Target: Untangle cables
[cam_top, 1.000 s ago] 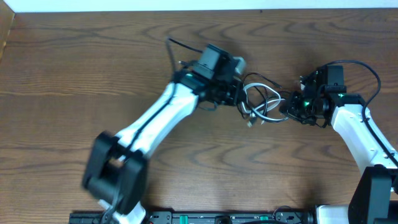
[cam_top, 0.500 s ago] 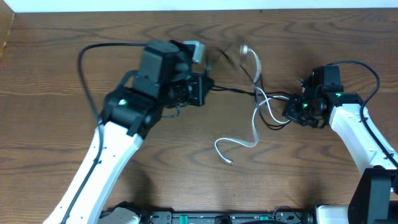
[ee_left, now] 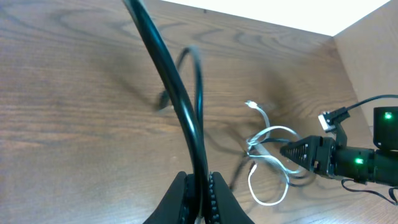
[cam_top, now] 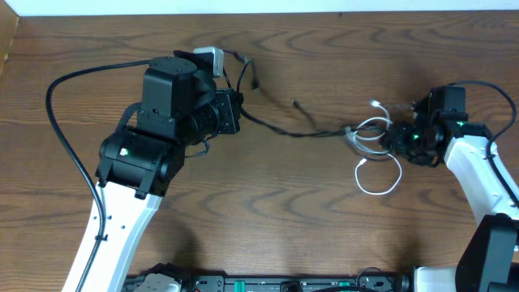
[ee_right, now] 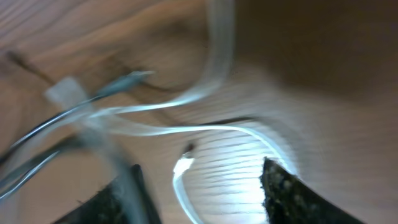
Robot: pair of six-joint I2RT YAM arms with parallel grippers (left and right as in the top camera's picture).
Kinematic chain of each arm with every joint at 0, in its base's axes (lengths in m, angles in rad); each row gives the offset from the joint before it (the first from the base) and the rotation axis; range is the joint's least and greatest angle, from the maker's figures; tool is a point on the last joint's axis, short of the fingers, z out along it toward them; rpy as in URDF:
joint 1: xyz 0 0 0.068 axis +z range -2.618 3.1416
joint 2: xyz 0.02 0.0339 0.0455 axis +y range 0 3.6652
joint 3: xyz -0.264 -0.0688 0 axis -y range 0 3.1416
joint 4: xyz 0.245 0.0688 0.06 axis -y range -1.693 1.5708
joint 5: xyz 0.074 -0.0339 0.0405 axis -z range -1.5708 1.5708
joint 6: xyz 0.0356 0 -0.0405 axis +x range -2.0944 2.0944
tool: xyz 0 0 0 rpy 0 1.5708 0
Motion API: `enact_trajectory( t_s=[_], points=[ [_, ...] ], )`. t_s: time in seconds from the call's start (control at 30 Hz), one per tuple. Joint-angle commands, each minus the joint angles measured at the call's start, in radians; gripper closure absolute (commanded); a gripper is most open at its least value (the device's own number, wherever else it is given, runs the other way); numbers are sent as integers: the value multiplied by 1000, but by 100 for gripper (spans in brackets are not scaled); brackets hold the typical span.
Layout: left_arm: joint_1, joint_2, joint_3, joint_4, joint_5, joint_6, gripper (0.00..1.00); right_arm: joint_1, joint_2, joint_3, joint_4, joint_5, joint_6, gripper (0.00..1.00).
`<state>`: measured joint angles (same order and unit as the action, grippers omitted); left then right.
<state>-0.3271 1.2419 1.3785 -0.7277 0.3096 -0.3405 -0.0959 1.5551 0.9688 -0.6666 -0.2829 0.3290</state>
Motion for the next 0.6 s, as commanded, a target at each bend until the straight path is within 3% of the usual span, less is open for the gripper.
enact_trajectory(
  t_s=[0.0,0.1,0.13,0.2,0.37,0.57],
  points=[
    [7,3,19,-5,-23,-13,92,-2,-6,35,5,-346,-198,37],
    [7,3,19,-2,-23,-13,93,-2,-41,80,5,-513,-276,26],
    [7,3,19,2,-23,-13,93,-2,-61,103,5,-569,-286,18],
    [7,3,19,7,-23,-14,93,-2,-84,130,5,-589,-278,12],
    [7,3,19,22,-4,-25,93,5,-101,144,29,-549,-98,17],
    [7,-6,19,44,22,-40,93,47,-96,142,-54,-226,38,18]
  ],
)
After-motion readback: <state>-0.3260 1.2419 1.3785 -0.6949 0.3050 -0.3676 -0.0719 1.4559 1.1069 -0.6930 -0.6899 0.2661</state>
